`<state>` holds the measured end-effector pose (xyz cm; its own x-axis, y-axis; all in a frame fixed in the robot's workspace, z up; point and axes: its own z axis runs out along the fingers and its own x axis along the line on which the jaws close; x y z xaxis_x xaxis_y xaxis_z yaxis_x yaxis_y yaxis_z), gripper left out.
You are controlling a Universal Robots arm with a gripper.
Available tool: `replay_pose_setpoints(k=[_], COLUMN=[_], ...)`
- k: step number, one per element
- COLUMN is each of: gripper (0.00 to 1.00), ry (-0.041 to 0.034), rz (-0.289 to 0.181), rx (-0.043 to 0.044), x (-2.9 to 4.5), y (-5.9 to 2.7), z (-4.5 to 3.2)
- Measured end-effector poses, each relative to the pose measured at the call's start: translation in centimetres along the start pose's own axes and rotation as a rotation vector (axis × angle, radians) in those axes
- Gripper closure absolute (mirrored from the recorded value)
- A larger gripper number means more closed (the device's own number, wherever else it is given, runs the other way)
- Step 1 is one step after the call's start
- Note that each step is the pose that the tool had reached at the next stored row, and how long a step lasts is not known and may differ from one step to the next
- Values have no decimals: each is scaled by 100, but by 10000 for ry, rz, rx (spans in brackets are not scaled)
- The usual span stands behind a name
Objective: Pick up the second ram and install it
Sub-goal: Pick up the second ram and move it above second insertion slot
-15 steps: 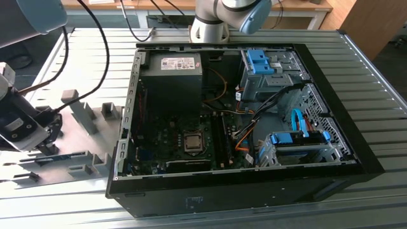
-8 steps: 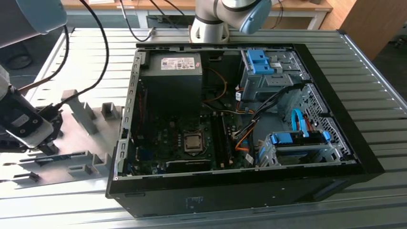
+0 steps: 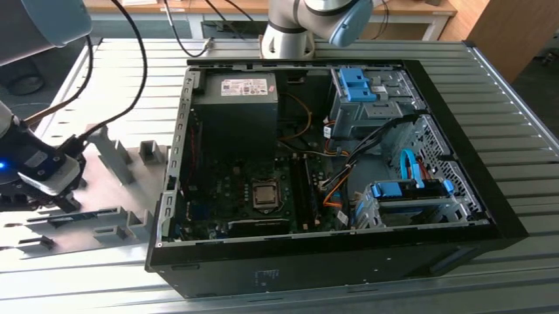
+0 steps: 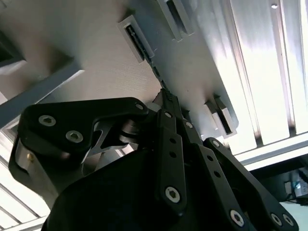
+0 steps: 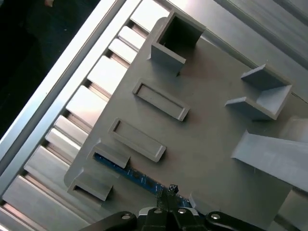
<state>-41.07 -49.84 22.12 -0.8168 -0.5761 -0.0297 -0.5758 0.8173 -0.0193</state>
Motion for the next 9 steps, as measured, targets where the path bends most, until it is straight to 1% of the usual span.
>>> replay_pose_setpoints(k=[9], gripper=[90], ry=[-28], rz=[-1452], rx=[-43], x=[0], y=[0], z=[2])
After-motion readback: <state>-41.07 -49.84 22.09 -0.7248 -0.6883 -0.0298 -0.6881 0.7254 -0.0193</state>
